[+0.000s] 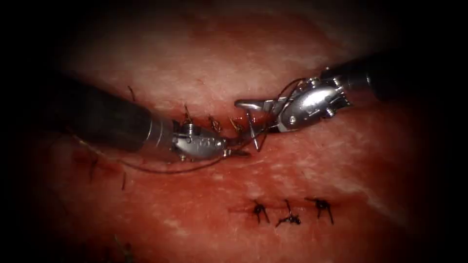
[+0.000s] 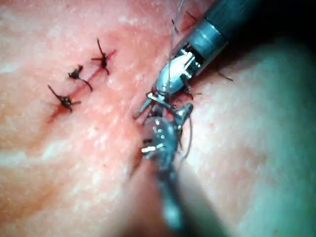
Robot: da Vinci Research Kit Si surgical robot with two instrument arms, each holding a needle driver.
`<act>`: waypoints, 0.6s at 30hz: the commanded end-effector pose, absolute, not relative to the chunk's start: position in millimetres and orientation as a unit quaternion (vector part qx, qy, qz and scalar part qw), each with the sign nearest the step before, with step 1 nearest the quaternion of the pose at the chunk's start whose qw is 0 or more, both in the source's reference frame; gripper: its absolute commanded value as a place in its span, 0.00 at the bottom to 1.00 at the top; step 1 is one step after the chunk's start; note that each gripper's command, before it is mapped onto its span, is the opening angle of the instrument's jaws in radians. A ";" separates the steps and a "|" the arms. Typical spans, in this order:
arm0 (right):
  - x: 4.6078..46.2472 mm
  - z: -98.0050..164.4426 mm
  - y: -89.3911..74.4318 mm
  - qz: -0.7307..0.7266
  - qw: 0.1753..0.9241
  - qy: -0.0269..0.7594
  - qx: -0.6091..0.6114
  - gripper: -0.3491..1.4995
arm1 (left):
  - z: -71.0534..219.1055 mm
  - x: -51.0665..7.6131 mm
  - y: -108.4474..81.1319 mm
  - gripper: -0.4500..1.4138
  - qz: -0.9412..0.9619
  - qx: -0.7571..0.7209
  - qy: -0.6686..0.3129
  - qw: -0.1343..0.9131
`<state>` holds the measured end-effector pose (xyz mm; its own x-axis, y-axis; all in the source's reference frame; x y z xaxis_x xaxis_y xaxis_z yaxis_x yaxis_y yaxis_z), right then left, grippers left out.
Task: Wound Closure
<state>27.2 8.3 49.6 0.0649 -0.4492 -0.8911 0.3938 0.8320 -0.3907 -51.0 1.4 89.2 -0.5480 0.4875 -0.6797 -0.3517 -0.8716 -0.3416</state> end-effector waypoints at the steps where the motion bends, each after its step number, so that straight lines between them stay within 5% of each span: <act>1: 27.9 50.0 7.8 -0.301 0.729 0.614 -0.019 0.38 | 89.8 -51.4 0.7 0.22 0.876 -0.410 -0.084 0.239; 4: 27.7 50.1 8.0 -0.322 0.737 0.594 -0.002 0.00 | 89.8 -51.4 0.7 0.22 0.876 -0.410 -0.084 0.239; 18: 25.5 51.3 8.0 -0.316 0.759 0.567 -0.046 0.00 | 89.8 -51.4 0.7 0.22 0.876 -0.410 -0.084 0.239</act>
